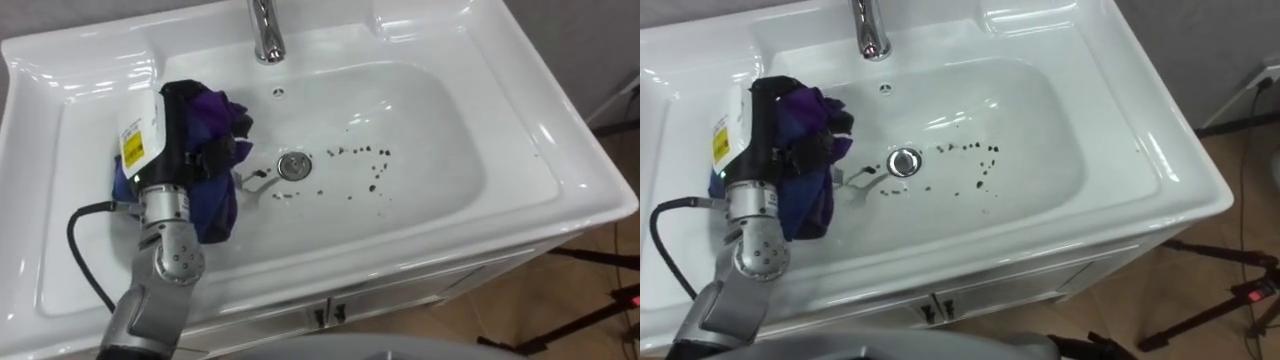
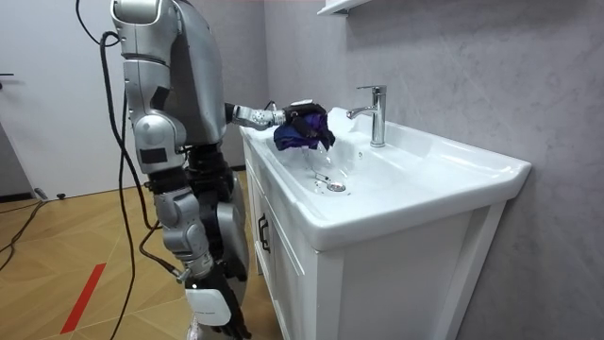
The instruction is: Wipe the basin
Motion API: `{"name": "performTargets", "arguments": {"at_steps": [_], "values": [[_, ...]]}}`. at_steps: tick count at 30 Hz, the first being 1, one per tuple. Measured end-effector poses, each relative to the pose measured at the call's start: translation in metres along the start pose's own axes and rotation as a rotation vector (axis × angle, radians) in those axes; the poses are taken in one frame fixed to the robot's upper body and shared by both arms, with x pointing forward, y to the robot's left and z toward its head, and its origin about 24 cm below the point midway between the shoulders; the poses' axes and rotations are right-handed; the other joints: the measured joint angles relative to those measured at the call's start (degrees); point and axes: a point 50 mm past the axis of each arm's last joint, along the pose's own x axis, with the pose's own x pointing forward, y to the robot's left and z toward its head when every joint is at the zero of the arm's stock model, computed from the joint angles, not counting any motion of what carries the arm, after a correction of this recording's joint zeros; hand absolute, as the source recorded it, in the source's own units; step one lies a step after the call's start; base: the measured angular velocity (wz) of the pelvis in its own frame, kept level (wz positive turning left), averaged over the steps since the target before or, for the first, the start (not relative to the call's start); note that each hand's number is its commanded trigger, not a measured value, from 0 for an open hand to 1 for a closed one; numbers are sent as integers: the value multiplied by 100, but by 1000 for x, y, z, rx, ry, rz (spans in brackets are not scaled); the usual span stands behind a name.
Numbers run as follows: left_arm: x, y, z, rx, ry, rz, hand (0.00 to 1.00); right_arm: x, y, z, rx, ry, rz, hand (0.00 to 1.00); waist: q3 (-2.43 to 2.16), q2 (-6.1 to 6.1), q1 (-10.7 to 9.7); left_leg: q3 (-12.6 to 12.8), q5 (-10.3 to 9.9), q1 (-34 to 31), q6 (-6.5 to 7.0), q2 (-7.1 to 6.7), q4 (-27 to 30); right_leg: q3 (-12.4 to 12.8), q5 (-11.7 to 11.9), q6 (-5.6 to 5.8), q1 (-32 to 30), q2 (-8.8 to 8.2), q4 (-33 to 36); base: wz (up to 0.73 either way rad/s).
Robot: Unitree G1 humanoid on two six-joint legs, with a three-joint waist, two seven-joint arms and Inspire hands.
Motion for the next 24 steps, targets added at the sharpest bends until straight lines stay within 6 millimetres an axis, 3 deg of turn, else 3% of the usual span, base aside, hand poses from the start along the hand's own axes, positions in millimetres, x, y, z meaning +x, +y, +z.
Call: {"name": "performTargets", "arguments": {"at_steps": [6,15,24], "values": [[-8,-15,-25,74,105,-104,100,0,1,0,-7,3,3,0,6,-21,-5,0,0,-18,0,17,33,5,25,-24,-14,11,14,0],[-14,-16,-33,161,111,-140,100,-1,-5,3,-2,-3,7,0,13,147,1,134,-4,-2,-10,74,-34,97,66,-45,-62,79,2,-7],[-16,-16,-36,231,104,-178,100,-2,-8,1,-4,0,1,0,16,181,-6,163,0,-7,-15,81,-26,183,66,-45,-85,81,-8,-2]]}}
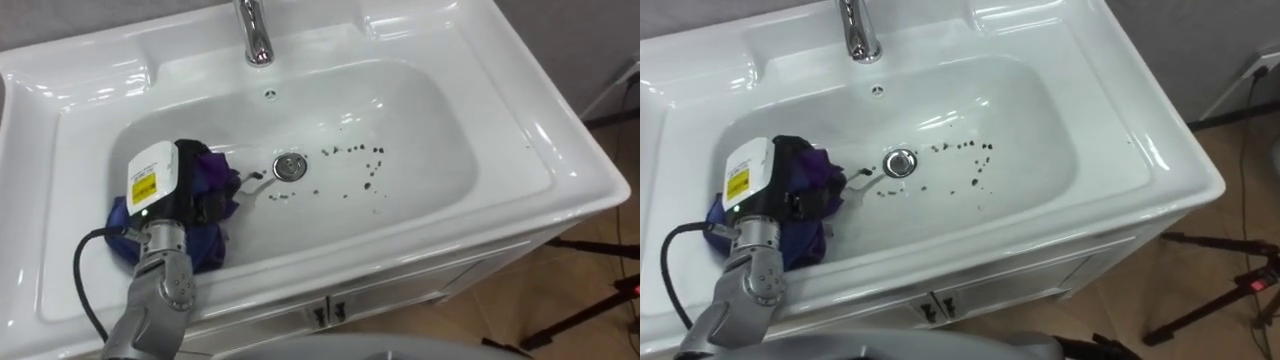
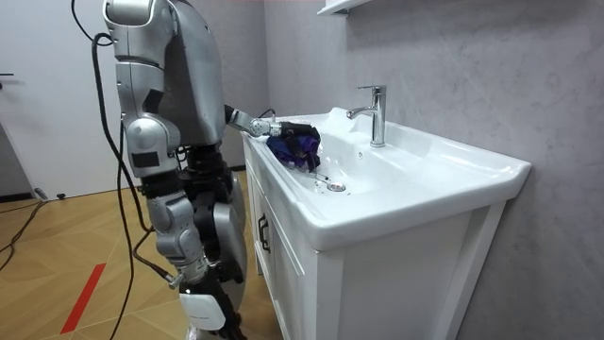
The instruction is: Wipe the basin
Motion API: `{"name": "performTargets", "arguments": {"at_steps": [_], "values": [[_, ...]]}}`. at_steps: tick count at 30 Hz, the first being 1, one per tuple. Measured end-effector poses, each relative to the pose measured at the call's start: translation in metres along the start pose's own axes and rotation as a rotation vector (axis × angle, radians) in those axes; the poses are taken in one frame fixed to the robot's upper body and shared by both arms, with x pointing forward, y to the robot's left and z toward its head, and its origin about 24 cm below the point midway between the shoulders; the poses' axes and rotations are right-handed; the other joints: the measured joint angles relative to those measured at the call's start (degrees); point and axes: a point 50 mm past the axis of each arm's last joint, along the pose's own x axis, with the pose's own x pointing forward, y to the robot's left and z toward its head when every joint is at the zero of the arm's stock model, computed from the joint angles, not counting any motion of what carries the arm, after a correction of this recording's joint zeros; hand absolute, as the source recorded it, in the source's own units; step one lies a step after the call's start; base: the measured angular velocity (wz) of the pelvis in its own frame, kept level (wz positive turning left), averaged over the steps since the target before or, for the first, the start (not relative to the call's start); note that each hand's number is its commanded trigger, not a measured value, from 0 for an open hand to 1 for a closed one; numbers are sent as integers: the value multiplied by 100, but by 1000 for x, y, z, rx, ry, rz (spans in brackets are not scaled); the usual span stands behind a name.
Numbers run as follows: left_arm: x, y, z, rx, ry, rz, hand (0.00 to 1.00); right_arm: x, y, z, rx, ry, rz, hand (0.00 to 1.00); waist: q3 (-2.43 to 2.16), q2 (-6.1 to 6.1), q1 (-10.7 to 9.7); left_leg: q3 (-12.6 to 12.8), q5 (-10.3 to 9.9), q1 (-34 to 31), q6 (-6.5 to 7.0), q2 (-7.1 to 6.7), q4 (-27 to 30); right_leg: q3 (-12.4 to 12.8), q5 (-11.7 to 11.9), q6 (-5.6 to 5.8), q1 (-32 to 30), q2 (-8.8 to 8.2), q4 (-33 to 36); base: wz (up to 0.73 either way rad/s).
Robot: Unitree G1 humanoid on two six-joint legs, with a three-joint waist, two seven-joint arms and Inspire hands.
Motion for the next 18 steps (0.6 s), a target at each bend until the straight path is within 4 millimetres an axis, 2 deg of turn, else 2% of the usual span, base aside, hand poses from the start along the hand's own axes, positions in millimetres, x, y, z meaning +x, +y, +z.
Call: {"name": "performTargets", "arguments": {"at_steps": [6,11,13,18], "values": [[3,5,-5,10,11,-12,100,0,-1,2,9,-6,-4,0,8,79,-13,78,0,-39,0,-2,0,3,7,-7,-65,4,9,-5],[8,6,-6,-116,53,-25,100,-1,-6,0,19,-1,-32,0,16,152,-61,66,0,-34,0,-3,16,-27,10,-9,-42,1,10,1],[10,3,-9,-159,81,-37,100,-1,-7,-1,17,4,-38,0,37,130,-59,67,0,-4,-1,-1,19,-20,10,-10,-15,6,11,0],[12,-10,-24,-263,196,-101,100,-2,-11,-4,14,25,-52,0,46,137,-140,70,0,3,-1,-2,37,-19,10,-10,-7,1,18,0]]}}
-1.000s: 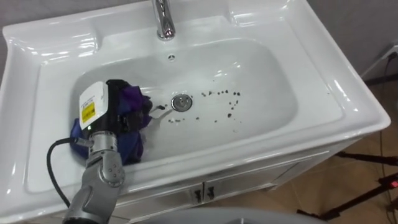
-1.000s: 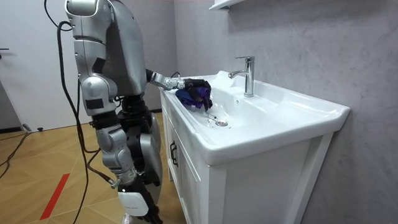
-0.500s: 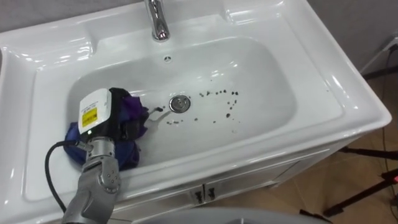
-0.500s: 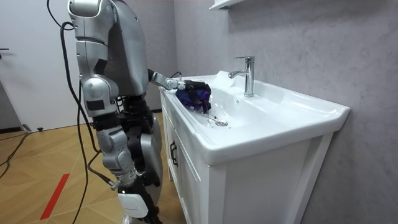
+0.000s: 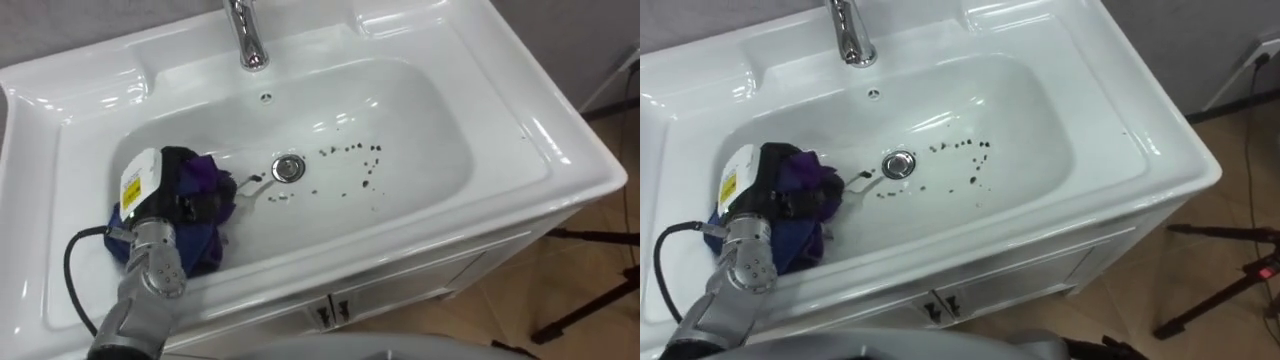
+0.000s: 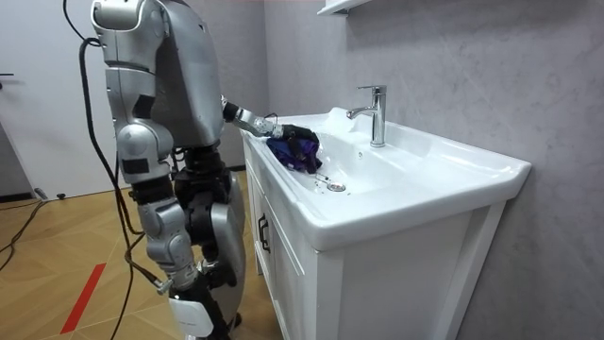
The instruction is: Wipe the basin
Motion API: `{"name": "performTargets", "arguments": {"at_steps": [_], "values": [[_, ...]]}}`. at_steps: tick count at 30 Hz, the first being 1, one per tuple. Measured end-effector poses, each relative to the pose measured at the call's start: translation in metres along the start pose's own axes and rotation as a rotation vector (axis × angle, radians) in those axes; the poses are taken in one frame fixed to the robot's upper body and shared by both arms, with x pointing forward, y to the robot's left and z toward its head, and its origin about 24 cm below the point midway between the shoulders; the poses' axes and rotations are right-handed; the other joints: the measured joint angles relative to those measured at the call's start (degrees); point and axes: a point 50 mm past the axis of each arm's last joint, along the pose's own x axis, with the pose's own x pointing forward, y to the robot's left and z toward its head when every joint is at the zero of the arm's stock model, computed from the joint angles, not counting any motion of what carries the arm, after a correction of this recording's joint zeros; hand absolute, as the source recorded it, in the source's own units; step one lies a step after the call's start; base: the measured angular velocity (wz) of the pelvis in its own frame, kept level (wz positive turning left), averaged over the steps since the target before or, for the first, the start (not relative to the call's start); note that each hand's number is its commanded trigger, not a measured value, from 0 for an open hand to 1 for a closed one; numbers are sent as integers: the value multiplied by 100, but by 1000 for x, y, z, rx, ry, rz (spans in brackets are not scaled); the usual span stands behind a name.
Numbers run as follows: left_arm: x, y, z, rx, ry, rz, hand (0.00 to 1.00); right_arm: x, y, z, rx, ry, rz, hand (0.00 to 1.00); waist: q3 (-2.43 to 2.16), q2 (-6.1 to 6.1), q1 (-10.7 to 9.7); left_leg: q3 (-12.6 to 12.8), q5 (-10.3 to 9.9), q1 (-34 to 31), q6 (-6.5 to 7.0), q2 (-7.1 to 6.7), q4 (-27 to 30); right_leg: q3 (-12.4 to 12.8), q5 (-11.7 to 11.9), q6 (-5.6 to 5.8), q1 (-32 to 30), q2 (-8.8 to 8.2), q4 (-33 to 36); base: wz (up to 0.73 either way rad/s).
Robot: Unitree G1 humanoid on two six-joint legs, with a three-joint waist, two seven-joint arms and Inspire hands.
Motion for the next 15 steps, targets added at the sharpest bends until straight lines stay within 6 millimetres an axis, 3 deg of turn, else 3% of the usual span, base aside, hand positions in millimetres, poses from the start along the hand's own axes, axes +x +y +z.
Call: {"name": "performTargets", "arguments": {"at_steps": [9,15], "values": [[15,4,-6,-143,83,-51,100,-2,-4,-8,2,30,-7,0,-13,-23,-5,172,0,2,0,0,2,135,-64,-9,-182,-2,211,-9],[27,-8,-6,-220,144,-93,100,-3,-7,-20,-23,86,-21,0,-54,-107,-90,238,0,110,-1,3,4,230,-67,-10,-153,20,214,-5]]}}
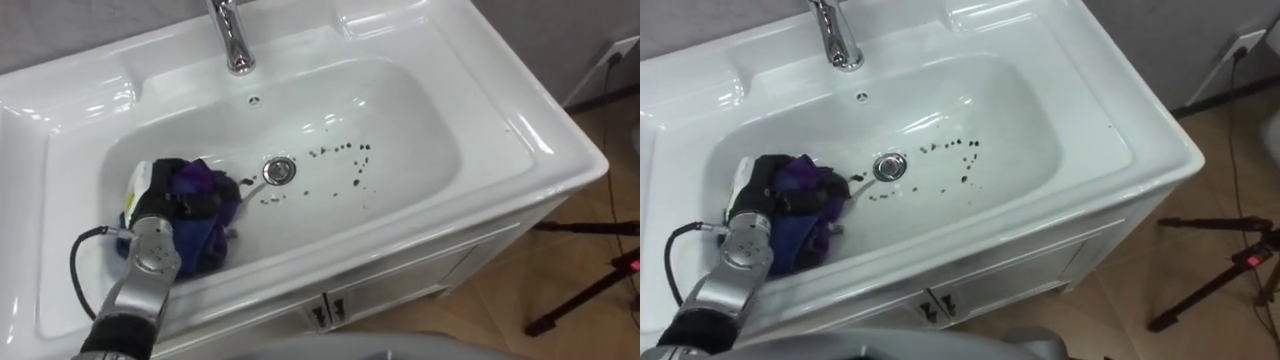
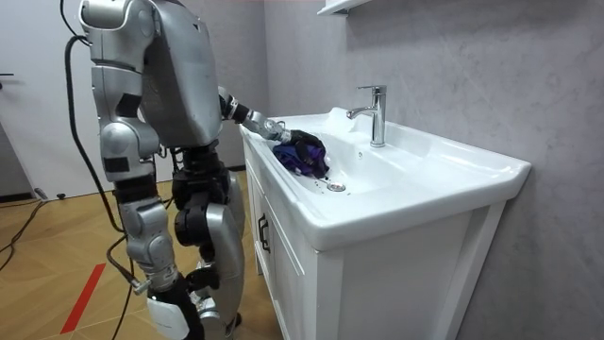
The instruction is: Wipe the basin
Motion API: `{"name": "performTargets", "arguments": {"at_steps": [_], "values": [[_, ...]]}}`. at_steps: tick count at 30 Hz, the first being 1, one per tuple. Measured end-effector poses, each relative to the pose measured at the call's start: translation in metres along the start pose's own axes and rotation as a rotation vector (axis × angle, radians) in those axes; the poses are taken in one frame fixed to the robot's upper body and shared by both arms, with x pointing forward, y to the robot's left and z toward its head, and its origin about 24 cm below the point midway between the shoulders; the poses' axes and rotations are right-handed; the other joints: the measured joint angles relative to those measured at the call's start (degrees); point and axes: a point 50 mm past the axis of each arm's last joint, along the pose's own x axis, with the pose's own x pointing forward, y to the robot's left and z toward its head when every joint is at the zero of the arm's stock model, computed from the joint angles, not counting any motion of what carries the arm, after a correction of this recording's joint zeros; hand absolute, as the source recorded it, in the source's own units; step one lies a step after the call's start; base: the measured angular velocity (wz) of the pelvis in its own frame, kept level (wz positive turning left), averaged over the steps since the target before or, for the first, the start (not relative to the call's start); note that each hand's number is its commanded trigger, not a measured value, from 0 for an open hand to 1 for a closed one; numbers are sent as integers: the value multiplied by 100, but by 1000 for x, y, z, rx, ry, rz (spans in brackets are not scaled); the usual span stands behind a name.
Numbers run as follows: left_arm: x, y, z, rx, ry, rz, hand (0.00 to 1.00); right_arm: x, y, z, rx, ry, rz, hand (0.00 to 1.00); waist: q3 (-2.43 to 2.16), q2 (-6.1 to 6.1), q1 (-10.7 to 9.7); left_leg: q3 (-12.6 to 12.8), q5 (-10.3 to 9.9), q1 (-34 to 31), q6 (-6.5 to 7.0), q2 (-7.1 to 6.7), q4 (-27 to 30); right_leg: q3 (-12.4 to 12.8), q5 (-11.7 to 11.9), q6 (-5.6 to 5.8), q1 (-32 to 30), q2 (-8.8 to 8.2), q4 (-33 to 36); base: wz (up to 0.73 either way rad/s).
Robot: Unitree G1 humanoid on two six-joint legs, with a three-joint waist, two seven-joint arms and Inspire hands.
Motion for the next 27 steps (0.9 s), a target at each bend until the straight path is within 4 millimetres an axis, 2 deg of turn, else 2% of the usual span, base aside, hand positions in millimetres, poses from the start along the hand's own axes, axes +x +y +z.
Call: {"name": "performTargets", "arguments": {"at_steps": [7,12,17,20,24,27], "values": [[9,1,-1,-4,44,-2,100,-1,-5,-3,-124,39,-45,0,13,-71,-260,272,0,-72,0,5,6,238,-46,-11,-308,16,287,-21],[18,1,2,-27,76,-7,100,-1,-7,-12,-175,87,-64,0,4,-41,-557,310,-9,-169,-7,26,-51,358,-38,-7,-517,47,394,-11],[25,3,10,-26,80,10,100,-1,-6,-12,-213,102,-53,0,-28,11,-545,445,-5,-339,-14,41,-15,429,-17,-34,-778,70,523,-14],[29,5,15,-26,76,20,100,-1,-5,-6,-230,87,-51,0,-24,17,-566,465,-3,-502,-15,10,107,463,-15,-39,-973,57,649,-6],[34,6,24,-32,65,44,100,1,0,8,-249,45,-55,0,13,9,-552,544,-2,-731,-12,1,221,514,-16,-48,-1251,36,767,-7],[35,9,22,-44,76,73,100,1,3,17,-255,20,-66,0,30,-14,-557,648,-1,-834,-15,8,243,588,-34,-68,-1424,40,884,-15]]}}
